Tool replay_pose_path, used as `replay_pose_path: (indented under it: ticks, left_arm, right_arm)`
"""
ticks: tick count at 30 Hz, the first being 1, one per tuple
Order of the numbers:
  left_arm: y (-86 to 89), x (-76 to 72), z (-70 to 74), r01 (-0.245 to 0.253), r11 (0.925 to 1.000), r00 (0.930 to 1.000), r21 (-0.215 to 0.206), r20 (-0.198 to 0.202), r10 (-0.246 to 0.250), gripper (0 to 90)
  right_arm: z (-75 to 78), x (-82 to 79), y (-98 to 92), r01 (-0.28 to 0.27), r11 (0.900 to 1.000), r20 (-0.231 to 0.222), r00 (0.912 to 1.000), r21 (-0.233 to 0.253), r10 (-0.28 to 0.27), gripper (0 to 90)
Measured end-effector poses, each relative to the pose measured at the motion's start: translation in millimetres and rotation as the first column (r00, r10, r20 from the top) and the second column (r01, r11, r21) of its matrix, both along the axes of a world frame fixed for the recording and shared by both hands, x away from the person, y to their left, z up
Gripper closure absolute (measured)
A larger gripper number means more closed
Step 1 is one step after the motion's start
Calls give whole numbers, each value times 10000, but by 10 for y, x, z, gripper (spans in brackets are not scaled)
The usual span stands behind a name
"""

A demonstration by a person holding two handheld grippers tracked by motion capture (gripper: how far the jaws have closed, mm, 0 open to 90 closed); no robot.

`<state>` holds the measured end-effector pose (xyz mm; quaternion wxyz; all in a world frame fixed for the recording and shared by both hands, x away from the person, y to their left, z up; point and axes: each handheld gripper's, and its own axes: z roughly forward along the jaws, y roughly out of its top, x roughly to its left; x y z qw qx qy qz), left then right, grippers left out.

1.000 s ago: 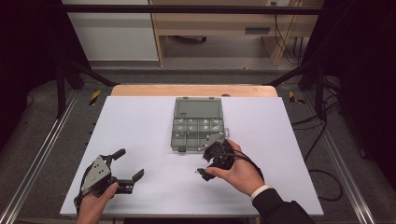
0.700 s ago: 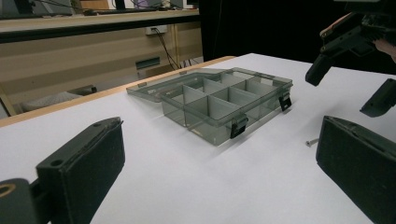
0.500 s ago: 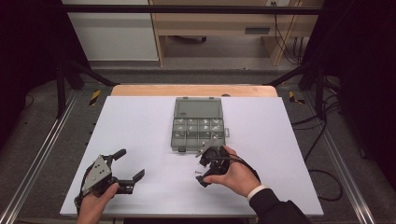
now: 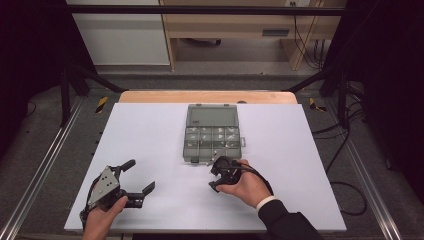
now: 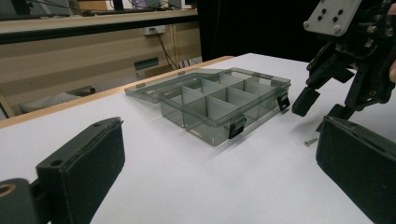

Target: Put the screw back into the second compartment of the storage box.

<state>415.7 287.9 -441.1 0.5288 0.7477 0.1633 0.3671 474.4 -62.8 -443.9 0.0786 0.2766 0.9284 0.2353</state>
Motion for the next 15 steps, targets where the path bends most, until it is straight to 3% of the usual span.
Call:
replay_pose_path:
  ticks: [4,11,15]
  left_arm:
    - [0,3,-1,14,10000,10000,44,-17,-14,11]
    - [0,4,-2,2,10000,10000,-17,-20,-2,11]
    - [-7,4,-2,31,10000,10000,91,-45,-31,11]
  right_arm:
    - [-68,7,79,-199,9996,-32,9998,-217,199,576]
    - [-82,-1,88,-311,9994,-153,9994,-138,309,705]
    - [-114,-12,88,-327,9995,-444,9985,16,328,783]
